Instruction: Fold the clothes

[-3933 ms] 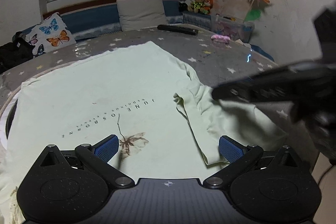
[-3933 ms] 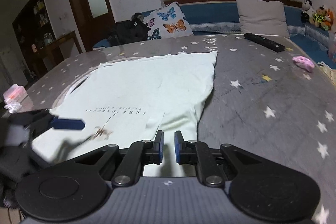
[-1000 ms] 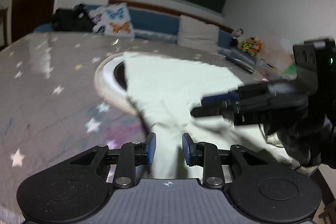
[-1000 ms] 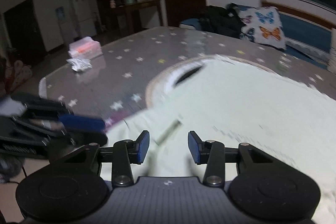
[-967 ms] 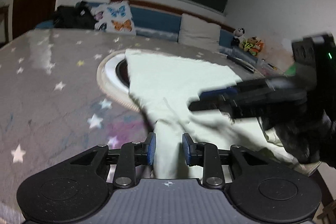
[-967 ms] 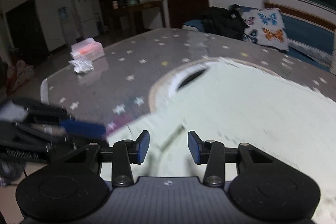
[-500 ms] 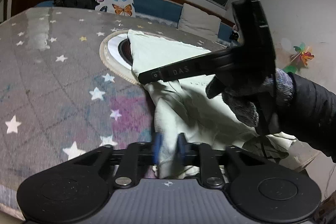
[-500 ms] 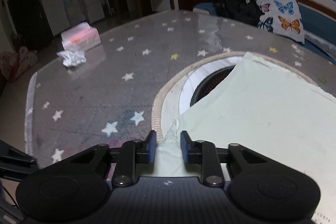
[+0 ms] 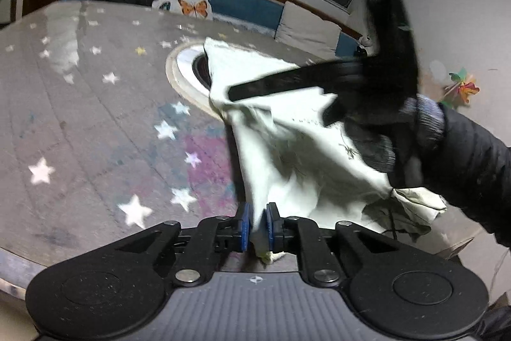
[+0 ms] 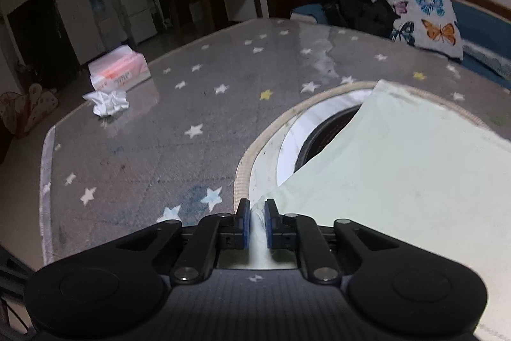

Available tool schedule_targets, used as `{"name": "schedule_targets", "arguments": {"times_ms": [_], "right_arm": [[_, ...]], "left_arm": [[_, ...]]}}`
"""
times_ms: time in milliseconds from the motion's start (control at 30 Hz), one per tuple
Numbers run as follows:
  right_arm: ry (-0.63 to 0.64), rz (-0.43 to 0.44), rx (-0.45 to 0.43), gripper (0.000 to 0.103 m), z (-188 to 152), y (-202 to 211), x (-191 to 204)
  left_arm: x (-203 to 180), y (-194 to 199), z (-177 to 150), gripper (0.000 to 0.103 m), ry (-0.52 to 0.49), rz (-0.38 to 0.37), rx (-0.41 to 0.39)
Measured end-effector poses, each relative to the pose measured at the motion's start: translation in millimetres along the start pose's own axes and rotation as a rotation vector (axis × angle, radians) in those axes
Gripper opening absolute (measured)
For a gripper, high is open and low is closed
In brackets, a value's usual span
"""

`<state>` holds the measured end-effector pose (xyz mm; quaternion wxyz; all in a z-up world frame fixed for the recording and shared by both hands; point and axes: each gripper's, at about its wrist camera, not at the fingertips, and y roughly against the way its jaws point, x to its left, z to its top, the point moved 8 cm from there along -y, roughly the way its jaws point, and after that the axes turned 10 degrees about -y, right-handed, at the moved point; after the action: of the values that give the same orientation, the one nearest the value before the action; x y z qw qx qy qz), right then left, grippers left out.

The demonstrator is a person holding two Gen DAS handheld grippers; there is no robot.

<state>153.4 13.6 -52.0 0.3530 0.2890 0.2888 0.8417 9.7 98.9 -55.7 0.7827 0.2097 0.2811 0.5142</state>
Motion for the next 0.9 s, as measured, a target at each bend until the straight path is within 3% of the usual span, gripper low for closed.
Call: {"name": "schedule_targets", "arguments": {"times_ms": [167, 333, 467, 567, 733, 900], "right_arm": [[0.076, -0.013, -0.012, 0.011, -12.1, 38.8, 2.6], [0.175, -0.001, 0.044, 0.011, -46.8, 60.2, 16.6], [0.219, 0.005, 0.088, 0.011, -75.8, 60.6, 25.4], [0.238, -0.005, 0.084, 0.012, -90.3, 63.9, 27.8], [0.187, -0.031, 0.018, 0.016, -95.8, 100.8, 13.8], [0.089, -0.152, -0.036, 0.025, -112.6, 151.2, -27.4]], "left_arm": [[0.9, 10.7, 19.5, 0.013, -0.030, 0.038, -0.060], [-7.9, -4.0, 45.3, 0.013, -0.086, 0.031, -0.103], [-14.5, -39.0, 55.0, 0.013, -0.142, 0.021, -0.073], [-11.4, -69.2, 48.0, 0.013, -0.169, 0.031, 0.007], [-10.3, -74.0, 41.5, 0.013, -0.223, 0.043, 0.034], [-15.6, -63.5, 36.3, 0.015, -0.277, 0.043, 0.046]]}}
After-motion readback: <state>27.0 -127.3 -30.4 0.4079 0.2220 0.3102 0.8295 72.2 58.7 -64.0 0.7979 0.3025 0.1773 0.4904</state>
